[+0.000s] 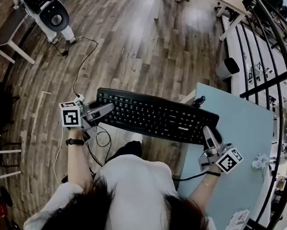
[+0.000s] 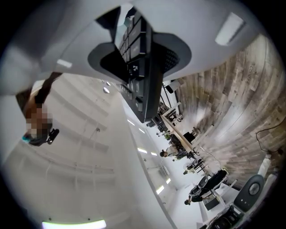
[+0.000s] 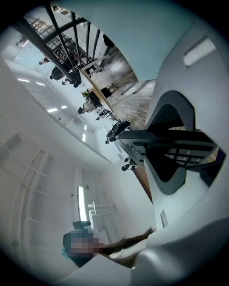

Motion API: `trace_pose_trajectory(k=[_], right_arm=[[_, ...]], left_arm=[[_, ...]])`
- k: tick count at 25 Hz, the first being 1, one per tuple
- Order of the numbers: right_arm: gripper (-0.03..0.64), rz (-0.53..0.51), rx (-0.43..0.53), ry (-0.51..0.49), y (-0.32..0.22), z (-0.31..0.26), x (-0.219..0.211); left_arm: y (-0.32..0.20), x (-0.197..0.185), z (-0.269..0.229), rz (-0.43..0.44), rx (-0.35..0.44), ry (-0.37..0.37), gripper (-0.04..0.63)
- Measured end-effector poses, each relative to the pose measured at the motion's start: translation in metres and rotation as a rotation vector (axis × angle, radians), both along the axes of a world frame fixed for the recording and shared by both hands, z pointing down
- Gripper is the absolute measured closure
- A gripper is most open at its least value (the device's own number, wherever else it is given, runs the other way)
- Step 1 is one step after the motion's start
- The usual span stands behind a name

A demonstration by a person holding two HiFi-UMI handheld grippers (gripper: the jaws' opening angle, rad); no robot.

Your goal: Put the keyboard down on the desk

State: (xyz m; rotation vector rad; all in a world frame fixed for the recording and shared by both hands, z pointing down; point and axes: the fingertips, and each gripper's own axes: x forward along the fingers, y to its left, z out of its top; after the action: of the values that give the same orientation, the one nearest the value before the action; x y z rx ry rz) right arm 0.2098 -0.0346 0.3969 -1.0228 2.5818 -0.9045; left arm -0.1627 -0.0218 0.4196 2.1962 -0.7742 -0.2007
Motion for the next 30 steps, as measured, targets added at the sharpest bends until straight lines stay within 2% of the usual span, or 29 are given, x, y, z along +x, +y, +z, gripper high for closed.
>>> trace_pose_trajectory(k=[3,7,10,16,24,27,30], right_arm=[[0.477,-0.002,0.012,-0.003,0.034,-0.003,-0.007],[0.477,0.029,0.005,-0.009,0.053,0.011,-0.021],[0.477,0.038,-0.019,-0.012,0.041,0.017,-0.022],[0.477,0.079,-0.065,-0.025,0.007,0.022,0.001],[0.477,0.218,-0.047,-0.034,0.012,0.045,0.012],[0.477,0.293,-0.037,-0.044,0.006,0.047,0.034],[0.477,0.381,-0.04,-0.064,-0.012,0.036,0.085]], left_arm=[[0.034,-0.007,-0.007,-0.003,0.016,-0.008,0.371],[0.043,-0.022,0.005,0.026,0.014,-0.016,0.371],[0.028,-0.022,0.01,0.033,-0.009,-0.022,0.371],[-0.021,0.0,0.011,0.073,-0.052,-0.034,0.37],[-0.065,0.017,0.03,0.208,-0.036,-0.048,0.368],[-0.1,0.046,0.028,0.285,-0.022,-0.059,0.368],[-0.15,0.105,0.009,0.371,-0.014,-0.085,0.368]])
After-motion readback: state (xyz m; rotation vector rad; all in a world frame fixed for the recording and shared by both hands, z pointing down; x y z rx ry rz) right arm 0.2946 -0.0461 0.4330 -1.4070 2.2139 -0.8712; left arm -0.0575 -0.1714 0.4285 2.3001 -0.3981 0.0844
